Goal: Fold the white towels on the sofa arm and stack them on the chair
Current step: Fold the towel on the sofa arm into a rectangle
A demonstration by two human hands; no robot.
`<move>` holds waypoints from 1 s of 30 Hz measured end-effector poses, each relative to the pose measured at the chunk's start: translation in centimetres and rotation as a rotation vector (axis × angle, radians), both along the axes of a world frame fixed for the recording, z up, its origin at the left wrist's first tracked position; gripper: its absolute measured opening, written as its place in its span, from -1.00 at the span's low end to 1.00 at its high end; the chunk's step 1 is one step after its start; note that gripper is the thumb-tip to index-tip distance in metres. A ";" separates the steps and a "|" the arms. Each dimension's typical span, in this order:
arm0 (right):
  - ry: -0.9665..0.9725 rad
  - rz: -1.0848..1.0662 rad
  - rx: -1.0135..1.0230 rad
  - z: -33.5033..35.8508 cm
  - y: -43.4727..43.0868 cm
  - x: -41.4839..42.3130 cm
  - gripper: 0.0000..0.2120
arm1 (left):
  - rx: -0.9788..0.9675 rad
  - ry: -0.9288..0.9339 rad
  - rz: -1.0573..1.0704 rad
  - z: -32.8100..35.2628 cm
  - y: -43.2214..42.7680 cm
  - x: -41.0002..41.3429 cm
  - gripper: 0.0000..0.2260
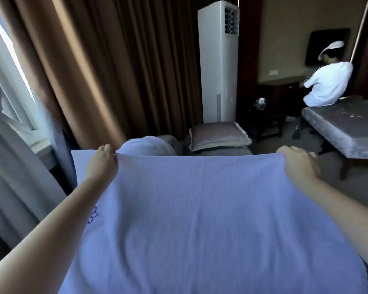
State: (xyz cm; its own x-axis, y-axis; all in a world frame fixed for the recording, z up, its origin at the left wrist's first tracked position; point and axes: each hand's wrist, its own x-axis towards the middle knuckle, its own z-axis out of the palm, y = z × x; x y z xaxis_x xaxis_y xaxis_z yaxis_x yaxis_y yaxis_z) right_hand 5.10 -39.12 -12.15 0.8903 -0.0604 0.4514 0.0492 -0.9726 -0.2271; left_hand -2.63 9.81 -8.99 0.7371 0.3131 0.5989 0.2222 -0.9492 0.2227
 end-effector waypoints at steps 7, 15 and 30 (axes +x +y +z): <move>0.147 0.046 -0.013 -4.7 0.4 1.5 -0.62 | -0.051 0.351 -0.026 -6.0 0.7 1.5 -0.86; -0.081 0.307 0.111 -8.3 -1.7 -1.6 -0.77 | 0.259 0.292 -0.352 -7.9 -12.8 -1.8 -0.63; -0.348 0.355 0.073 -19.8 -12.1 -21.6 -0.75 | 0.106 0.012 -0.778 -15.3 -32.9 -7.4 -0.76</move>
